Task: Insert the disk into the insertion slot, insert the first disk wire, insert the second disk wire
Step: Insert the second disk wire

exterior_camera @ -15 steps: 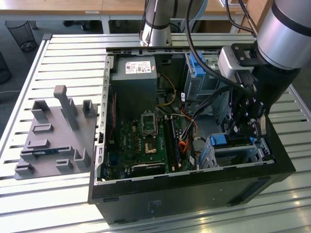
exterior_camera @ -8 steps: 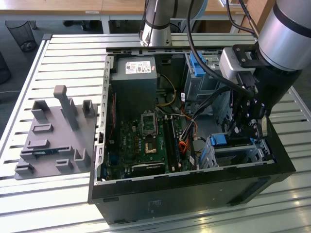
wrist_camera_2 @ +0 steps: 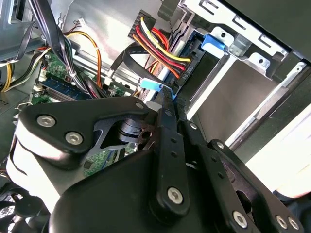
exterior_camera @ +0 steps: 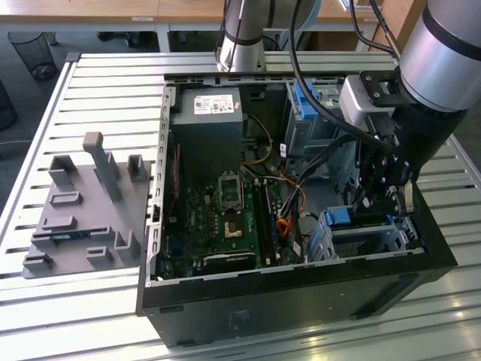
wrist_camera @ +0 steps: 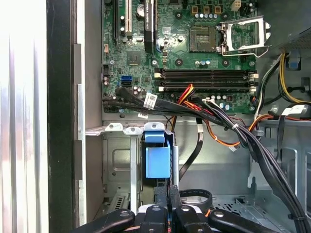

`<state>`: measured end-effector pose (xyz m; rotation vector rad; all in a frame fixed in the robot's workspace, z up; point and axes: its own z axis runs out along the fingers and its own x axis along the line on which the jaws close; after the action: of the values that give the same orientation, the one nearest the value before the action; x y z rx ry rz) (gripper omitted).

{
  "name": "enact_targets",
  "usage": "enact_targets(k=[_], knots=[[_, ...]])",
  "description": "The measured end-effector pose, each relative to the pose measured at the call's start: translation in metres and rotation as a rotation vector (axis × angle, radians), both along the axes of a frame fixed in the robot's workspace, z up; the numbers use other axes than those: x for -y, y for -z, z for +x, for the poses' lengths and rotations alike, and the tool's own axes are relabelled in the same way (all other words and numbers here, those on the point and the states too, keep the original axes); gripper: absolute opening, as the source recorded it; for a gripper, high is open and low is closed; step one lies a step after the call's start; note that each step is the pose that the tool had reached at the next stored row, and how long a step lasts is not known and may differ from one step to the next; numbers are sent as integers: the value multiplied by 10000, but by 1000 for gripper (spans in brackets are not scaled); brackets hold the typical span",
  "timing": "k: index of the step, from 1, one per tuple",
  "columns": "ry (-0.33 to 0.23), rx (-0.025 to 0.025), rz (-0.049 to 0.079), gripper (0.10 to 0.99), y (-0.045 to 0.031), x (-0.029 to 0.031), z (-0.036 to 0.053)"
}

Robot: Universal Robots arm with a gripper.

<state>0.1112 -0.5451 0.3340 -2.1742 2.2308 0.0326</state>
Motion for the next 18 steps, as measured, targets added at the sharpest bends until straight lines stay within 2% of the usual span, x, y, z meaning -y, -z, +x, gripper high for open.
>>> enact_targets(k=[18], knots=[[0,0,0,141,50,5,7]])
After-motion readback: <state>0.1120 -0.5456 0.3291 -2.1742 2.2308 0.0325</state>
